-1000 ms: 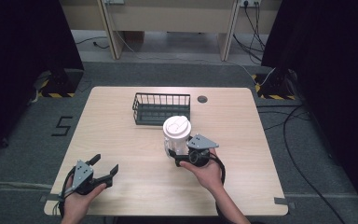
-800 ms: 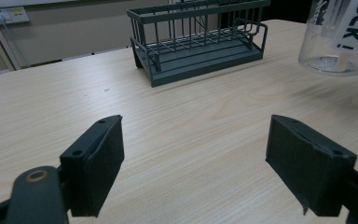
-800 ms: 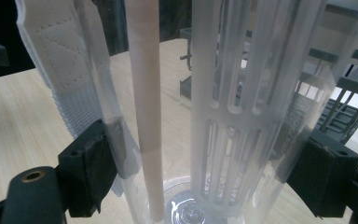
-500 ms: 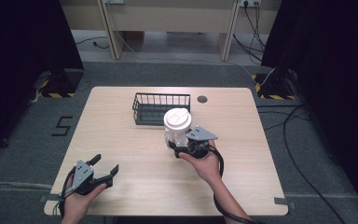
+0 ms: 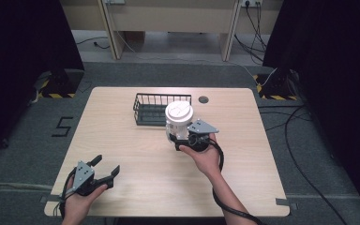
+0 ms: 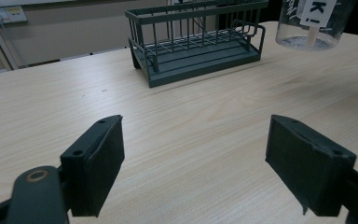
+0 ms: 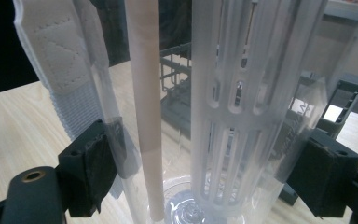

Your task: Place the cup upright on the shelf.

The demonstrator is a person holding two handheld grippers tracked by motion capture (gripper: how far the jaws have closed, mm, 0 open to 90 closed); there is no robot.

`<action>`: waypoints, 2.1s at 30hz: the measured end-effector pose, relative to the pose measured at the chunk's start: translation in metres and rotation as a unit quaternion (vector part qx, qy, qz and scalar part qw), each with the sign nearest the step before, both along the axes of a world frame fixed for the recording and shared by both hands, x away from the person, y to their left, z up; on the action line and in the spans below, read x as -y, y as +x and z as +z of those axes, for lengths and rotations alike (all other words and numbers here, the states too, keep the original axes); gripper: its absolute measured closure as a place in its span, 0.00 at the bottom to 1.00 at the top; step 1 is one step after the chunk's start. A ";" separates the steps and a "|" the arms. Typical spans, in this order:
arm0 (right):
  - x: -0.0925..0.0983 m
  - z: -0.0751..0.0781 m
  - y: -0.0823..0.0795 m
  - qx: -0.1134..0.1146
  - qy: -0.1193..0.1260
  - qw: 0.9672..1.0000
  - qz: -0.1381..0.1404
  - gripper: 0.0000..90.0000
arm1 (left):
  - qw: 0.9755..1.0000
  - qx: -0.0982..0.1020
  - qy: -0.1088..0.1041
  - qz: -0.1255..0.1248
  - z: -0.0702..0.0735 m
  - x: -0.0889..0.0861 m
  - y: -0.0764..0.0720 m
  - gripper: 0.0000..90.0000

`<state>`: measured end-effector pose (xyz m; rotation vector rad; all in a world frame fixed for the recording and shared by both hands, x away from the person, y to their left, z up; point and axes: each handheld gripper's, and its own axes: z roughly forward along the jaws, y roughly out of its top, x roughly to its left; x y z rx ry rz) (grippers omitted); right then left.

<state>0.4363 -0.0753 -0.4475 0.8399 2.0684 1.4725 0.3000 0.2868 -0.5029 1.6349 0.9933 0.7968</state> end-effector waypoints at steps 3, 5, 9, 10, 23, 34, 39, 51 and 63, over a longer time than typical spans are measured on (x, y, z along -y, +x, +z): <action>0.000 0.002 0.003 -0.001 0.000 1.000 -0.003 0.21 | 1.000 0.000 0.000 -0.001 0.000 0.000 0.000 0.21; 0.000 0.004 0.005 -0.001 -0.001 1.000 -0.004 0.21 | 1.000 0.000 -0.001 -0.001 0.000 0.000 0.000 0.21; -0.002 0.006 0.009 -0.002 -0.001 1.000 -0.008 0.21 | 1.000 0.001 -0.001 0.000 0.000 0.000 0.000 0.21; -0.002 0.007 0.010 -0.003 0.000 1.000 -0.009 0.21 | 1.000 0.000 -0.001 0.000 0.000 0.000 0.000 0.21; -0.006 0.017 0.023 -0.002 0.001 1.000 -0.017 0.21 | 1.000 0.000 -0.003 0.001 0.000 0.000 0.000 0.21; -0.009 0.022 0.035 -0.004 0.000 1.000 -0.024 0.21 | 1.000 -0.001 -0.004 0.002 0.000 0.000 0.000 0.21; -0.011 0.027 0.041 -0.004 0.002 1.000 -0.028 0.21 | 1.000 0.000 -0.004 0.002 0.000 -0.001 0.000 0.21; -0.023 0.041 0.056 0.002 0.009 1.000 -0.028 0.21 | 1.000 -0.002 -0.008 0.004 0.000 -0.001 0.000 0.21; -0.031 0.047 0.069 0.001 0.010 0.999 -0.034 0.21 | 1.000 -0.002 -0.011 0.005 0.000 -0.001 0.001 0.21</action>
